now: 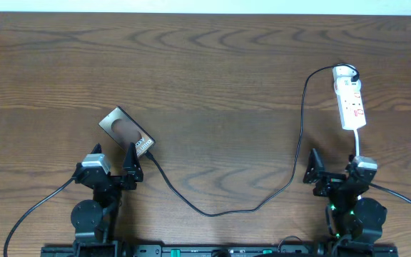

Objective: Plug charger to phone and switch on socket

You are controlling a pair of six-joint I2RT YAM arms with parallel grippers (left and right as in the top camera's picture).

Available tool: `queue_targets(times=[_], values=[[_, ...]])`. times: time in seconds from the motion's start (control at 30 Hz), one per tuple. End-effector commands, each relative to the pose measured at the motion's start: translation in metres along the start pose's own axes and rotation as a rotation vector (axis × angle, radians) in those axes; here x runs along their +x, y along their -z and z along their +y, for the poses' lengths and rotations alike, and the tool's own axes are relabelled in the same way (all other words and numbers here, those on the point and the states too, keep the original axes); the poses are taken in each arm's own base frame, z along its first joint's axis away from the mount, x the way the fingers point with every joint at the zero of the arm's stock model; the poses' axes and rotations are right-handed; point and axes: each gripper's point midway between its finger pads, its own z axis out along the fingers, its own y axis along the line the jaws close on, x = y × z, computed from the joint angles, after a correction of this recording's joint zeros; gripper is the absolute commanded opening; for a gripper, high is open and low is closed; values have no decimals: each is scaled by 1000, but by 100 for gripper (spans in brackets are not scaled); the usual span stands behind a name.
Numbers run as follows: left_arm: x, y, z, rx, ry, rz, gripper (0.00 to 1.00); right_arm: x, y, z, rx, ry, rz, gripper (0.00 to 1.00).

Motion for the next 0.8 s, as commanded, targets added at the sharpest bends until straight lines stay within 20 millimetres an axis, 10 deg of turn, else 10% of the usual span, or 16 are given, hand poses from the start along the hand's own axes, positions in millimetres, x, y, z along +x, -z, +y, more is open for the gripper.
queue_targets(times=[0.0,0.77], values=[[14,0,2,0,-1,50,85,1,0,7,-28,-6,-2,99],[14,0,2,0,-1,50,85,5,1,23,-95,10,15,99]])
